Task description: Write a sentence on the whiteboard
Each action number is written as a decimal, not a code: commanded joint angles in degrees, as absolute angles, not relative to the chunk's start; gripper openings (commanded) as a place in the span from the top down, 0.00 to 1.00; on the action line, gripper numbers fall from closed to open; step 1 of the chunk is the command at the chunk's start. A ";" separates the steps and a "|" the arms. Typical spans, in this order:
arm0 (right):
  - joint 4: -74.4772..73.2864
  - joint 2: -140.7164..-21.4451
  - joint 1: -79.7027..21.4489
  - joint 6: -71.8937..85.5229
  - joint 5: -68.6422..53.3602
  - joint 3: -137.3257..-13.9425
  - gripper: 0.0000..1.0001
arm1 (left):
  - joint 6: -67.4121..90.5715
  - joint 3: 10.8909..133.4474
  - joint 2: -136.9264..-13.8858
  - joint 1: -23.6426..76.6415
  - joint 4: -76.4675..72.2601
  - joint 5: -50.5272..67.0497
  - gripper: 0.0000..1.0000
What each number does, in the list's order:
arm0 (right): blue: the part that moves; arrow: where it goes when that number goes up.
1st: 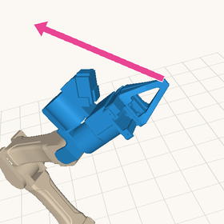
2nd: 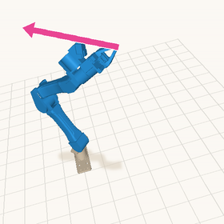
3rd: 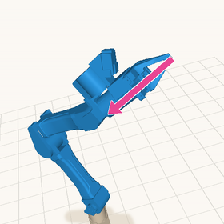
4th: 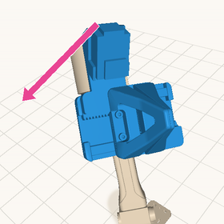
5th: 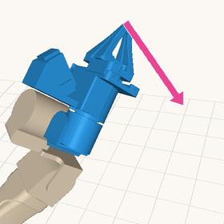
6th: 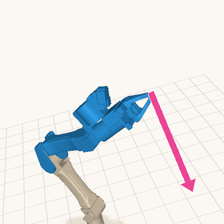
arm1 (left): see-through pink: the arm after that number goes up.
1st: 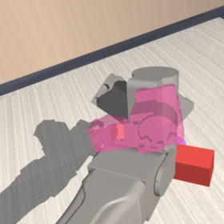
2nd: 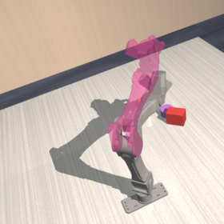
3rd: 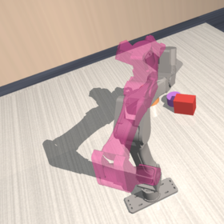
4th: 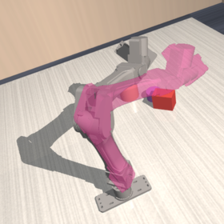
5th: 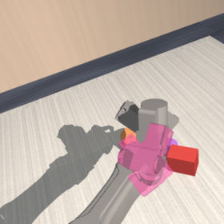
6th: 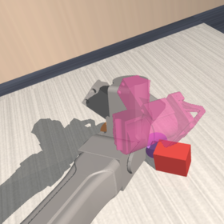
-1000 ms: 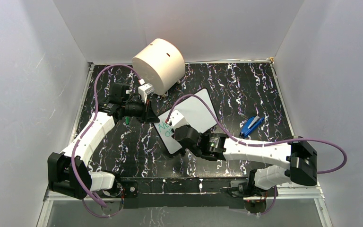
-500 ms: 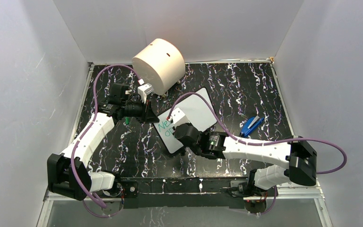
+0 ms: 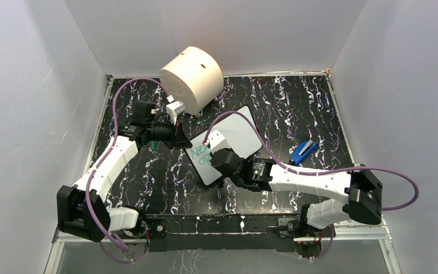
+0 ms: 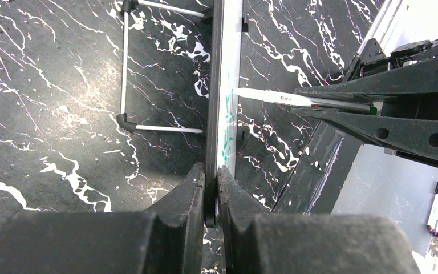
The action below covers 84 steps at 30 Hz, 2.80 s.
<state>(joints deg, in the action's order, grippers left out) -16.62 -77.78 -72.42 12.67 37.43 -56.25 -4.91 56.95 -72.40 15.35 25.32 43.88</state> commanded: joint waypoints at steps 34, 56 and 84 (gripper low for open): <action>-18.14 -69.84 -70.94 13.34 37.14 -53.68 1.00 | -7.44 57.43 -72.86 15.27 27.52 40.65 1.00; -14.48 -71.37 -70.76 10.29 36.12 -54.94 1.00 | -7.56 56.86 -72.65 15.28 27.71 39.98 1.00; -10.50 -74.14 -70.34 8.19 36.68 -56.69 1.00 | -7.56 56.75 -72.78 15.34 27.54 40.53 1.00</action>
<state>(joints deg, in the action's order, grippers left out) -13.89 -74.52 -70.83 8.99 35.51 -53.89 -4.93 57.01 -72.55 15.33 25.50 44.07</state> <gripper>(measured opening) 0.209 0.080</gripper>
